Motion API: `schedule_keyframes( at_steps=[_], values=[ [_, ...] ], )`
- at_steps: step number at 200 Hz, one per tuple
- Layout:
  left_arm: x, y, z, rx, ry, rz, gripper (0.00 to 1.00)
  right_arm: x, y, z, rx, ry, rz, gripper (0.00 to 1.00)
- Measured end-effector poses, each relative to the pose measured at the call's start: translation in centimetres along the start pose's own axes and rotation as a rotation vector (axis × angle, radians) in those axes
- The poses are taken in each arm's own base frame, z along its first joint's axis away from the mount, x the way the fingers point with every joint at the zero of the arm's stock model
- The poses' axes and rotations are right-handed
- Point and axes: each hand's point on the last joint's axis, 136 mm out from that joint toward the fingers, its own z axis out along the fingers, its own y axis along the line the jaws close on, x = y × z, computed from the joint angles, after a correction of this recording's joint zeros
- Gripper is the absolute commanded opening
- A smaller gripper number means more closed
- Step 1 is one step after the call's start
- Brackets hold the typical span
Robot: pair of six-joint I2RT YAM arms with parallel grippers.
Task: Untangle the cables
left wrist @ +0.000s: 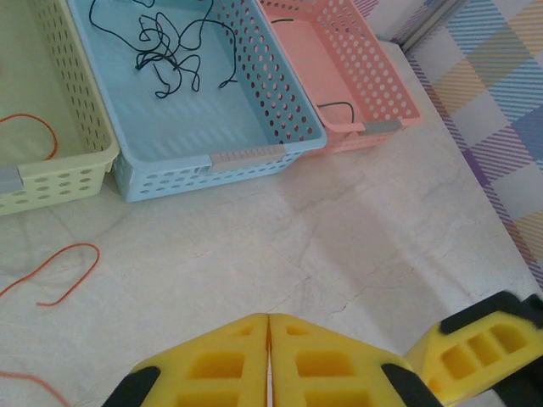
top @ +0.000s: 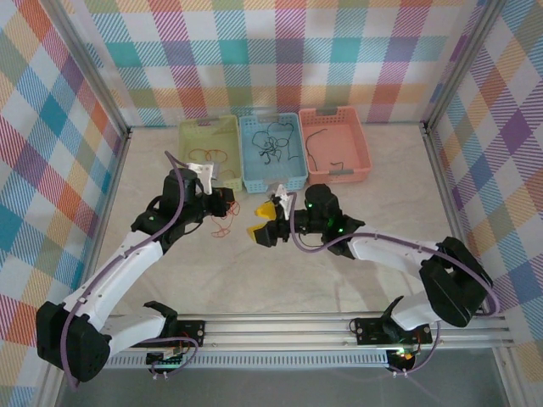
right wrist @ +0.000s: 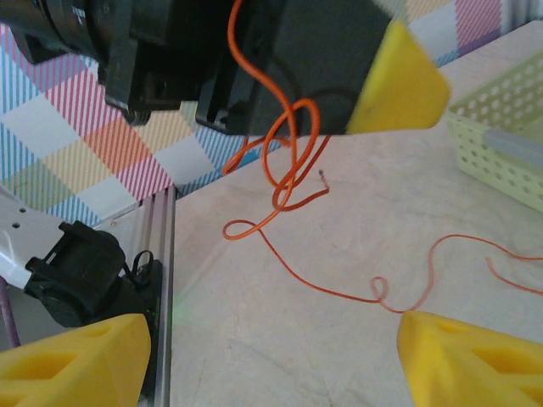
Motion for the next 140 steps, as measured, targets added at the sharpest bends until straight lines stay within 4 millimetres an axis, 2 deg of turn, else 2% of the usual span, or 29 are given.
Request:
schedule_keyframes(
  at_steps=[43, 85, 104, 140],
  values=[
    [-0.3, -0.5, -0.5, 0.009, -0.015, 0.010, 0.09, 1.3, -0.4, 3.0, -0.045, -0.006, 0.000, 0.77],
    [-0.4, -0.6, -0.7, 0.007, -0.022, 0.013, 0.09, 1.5, -0.4, 5.3, -0.088, -0.085, 0.016, 0.76],
    [-0.5, -0.6, -0.7, 0.007, -0.024, 0.014, 0.09, 1.6, 0.0, 6.0, -0.112, -0.110, 0.026, 0.74],
    [-0.6, -0.5, -0.8, -0.002, -0.029, 0.014, 0.10, 1.0, 1.3, 6.6, -0.154, -0.154, 0.025, 0.65]
  ],
)
